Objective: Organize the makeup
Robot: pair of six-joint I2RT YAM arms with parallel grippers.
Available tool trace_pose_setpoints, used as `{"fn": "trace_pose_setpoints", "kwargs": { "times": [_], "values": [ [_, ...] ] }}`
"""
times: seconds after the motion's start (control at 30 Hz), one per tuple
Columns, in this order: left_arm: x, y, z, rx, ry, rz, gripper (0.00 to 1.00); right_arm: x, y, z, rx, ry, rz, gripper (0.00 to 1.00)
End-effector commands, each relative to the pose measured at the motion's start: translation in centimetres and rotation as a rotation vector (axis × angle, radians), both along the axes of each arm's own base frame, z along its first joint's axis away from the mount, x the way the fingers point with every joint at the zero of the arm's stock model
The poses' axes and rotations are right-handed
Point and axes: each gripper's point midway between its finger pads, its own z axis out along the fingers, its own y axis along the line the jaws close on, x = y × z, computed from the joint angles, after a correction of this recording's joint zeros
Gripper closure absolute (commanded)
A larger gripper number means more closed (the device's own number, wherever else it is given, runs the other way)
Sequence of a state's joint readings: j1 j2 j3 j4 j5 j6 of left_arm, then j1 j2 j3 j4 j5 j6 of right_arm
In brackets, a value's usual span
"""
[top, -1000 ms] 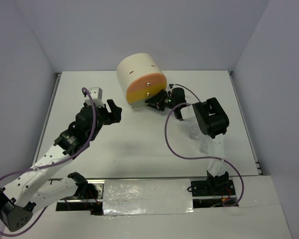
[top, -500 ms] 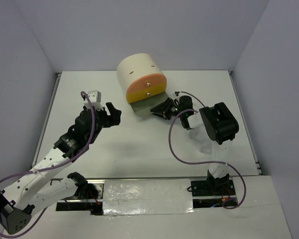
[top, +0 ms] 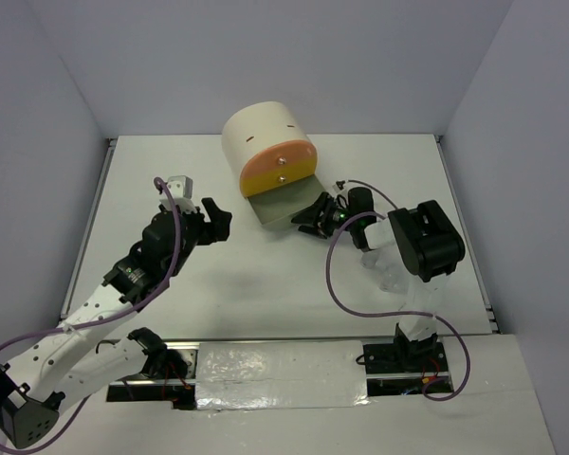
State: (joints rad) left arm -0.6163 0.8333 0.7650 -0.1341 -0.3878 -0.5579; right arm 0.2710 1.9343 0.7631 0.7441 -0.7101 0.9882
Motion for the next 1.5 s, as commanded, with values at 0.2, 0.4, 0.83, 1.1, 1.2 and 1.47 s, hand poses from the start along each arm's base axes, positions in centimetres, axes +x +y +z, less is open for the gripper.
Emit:
{"fn": "trace_pose_setpoints", "kwargs": {
  "times": [0.2,0.4,0.83,1.1,1.2,1.47],
  "values": [
    [0.2,-0.3,2.1,-0.081,-0.076,-0.003,0.19,2.3,0.0,5.0,-0.112,-0.183,0.039,0.33],
    [-0.1,-0.1,2.0,-0.091,-0.088,-0.003,0.18,1.7,-0.9,4.6,-0.195,-0.16,0.036,0.0],
    [-0.6,0.6,1.6,-0.102,-0.109,0.013,0.17,-4.0,1.8,12.2,-0.241,-0.386,0.349,0.0],
    [-0.9,1.1,2.7,-0.121,-0.164,0.016,0.14,-5.1,-1.0,18.8,-0.561,-1.155,0.584,0.0],
    [-1.1,1.2,2.7,-0.117,-0.173,0.013,0.14,-5.7,-2.8,18.7,-0.637,-1.239,0.665,0.0],
    [-1.3,0.8,2.2,-0.121,-0.178,-0.015,0.13,-6.1,-11.7,14.4,-1.117,-0.867,0.648,0.18]
  ]
}}
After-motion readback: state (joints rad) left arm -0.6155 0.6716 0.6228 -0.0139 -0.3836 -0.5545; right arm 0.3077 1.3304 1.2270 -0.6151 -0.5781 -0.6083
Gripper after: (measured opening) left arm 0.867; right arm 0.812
